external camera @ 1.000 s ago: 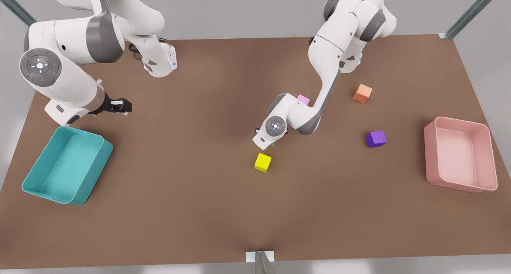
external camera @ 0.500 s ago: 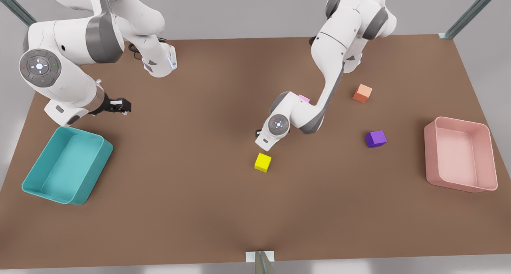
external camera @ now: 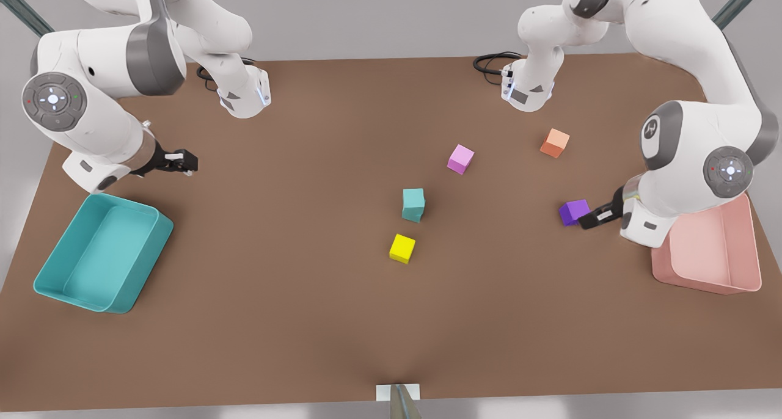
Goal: Stack the two blue cubes on top of each other
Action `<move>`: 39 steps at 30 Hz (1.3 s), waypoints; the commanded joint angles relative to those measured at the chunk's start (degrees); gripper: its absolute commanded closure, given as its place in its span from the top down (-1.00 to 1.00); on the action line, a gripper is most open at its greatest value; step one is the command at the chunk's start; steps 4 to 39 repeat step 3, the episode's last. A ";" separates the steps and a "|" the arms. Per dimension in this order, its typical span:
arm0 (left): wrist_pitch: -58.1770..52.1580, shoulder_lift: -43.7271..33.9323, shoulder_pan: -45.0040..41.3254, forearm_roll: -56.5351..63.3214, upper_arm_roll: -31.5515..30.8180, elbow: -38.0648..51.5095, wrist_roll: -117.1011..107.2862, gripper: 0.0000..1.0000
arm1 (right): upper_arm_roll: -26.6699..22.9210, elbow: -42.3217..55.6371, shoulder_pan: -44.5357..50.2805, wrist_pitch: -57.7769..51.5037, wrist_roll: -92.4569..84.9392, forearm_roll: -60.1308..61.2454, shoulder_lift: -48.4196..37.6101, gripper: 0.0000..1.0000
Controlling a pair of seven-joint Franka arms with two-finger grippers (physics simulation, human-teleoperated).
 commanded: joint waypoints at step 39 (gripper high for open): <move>-5.35 -2.53 0.23 1.27 -0.49 -1.20 29.65 1.00 | 0.04 0.07 0.01 -0.02 -0.26 0.05 -0.06 1.00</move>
